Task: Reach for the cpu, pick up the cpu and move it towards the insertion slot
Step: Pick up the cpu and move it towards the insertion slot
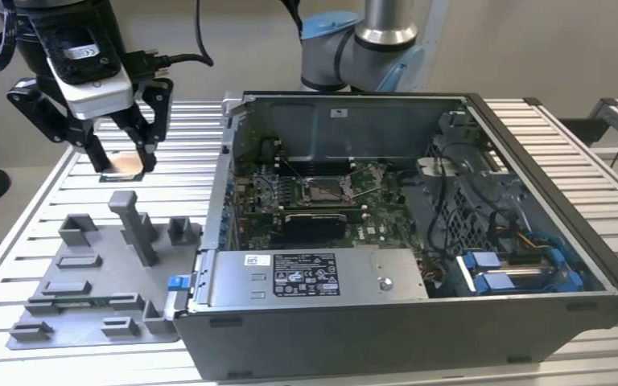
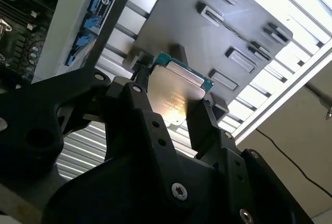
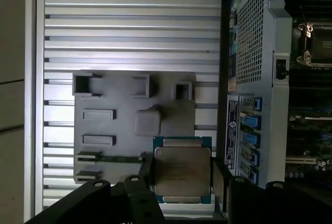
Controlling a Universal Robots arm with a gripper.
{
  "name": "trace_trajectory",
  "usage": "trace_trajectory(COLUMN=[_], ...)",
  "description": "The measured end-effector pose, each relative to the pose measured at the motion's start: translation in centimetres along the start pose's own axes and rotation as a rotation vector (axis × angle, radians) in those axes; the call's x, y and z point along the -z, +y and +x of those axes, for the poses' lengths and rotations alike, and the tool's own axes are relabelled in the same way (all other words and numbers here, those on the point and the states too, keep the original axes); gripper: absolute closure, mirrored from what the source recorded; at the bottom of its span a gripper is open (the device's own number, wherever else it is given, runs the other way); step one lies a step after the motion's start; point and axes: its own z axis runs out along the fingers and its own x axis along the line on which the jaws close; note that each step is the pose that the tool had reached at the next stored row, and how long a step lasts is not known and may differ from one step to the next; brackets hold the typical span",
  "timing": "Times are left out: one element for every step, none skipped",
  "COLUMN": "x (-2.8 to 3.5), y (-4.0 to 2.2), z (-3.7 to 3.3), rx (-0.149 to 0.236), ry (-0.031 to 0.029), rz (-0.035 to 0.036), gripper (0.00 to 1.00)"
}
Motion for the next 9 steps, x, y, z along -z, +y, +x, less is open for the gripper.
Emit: trace_trajectory(x=[0.00,0.00,0.00,0.00,-0.01,0.00,0.00,0.00,0.00], y=[0.00,0.00,0.00,0.00,0.00,0.00,0.00,0.00,0.00], z=[-0.13,-0.25,-0.37,-0.49,-0.62,-0.74,-0.87,-0.99,-1.11], rx=[0.000,0.000,0.000,0.000,0.000,0.000,0.000,0.000,0.000], ry=[0.0000,-0.0001,-0.0001,-0.0001,-0.0001,-0.0001,-0.0001,0.0000,0.0000], rz=[0.0000,0.0000,0.0000,0.0000,-0.0001,0.0000,-0.0001,0.0000,0.0000], gripper=[1.00,1.00,1.00,1.00,1.00,1.00,1.00,1.00,1.00])
